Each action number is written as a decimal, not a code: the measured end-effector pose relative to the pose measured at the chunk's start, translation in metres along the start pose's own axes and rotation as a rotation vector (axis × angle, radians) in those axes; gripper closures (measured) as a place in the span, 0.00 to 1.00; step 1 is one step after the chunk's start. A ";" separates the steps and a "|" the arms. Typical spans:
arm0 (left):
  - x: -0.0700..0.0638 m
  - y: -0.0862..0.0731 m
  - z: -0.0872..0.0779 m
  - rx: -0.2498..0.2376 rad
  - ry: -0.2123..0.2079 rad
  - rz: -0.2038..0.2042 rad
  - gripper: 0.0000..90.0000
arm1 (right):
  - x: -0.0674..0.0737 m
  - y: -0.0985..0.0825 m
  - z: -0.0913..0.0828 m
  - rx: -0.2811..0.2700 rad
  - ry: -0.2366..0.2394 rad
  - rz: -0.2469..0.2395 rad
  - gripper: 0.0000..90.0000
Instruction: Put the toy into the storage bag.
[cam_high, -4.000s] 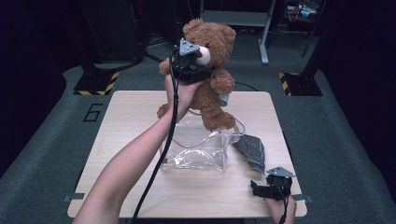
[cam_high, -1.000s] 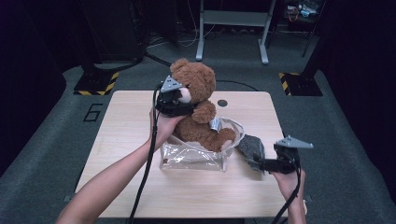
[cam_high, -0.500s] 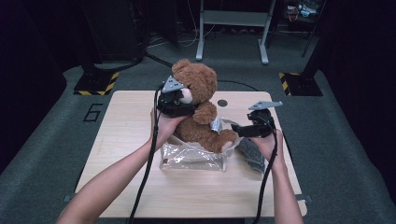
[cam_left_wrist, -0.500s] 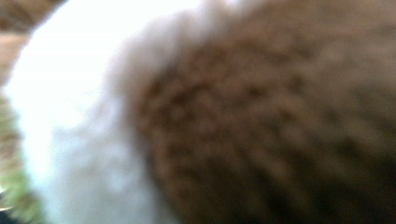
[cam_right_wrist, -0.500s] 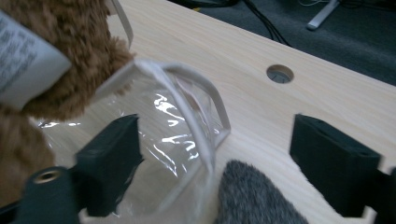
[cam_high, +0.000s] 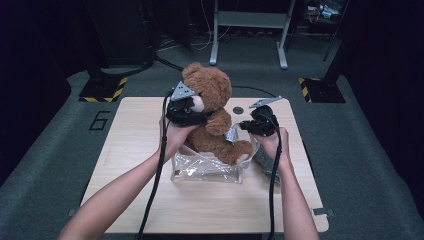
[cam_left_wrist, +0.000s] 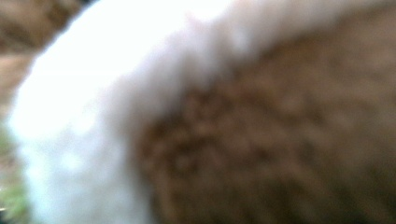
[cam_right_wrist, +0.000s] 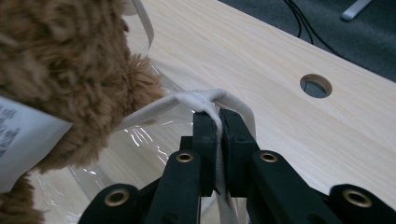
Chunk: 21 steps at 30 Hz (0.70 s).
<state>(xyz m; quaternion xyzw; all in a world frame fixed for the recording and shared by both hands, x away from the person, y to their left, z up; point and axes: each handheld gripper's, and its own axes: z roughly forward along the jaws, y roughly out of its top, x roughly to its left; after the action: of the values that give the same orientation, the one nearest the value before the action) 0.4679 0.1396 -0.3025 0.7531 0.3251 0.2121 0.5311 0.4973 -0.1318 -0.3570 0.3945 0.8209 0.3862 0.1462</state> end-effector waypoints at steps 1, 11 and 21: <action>0.000 0.001 -0.002 -0.009 -0.001 -0.002 0.47 | 0.000 0.000 0.000 0.000 0.000 0.000 0.96; -0.003 0.007 -0.027 -0.074 -0.025 0.012 0.47 | -0.016 0.001 -0.004 -0.023 0.001 0.215 0.96; -0.006 0.012 -0.039 -0.104 -0.048 0.024 0.47 | -0.029 -0.008 -0.010 -0.063 -0.018 0.378 0.95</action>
<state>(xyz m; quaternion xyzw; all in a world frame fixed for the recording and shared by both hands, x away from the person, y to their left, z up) 0.4406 0.1584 -0.2778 0.7333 0.2916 0.2169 0.5746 0.5066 -0.1626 -0.3577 0.5402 0.7186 0.4286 0.0905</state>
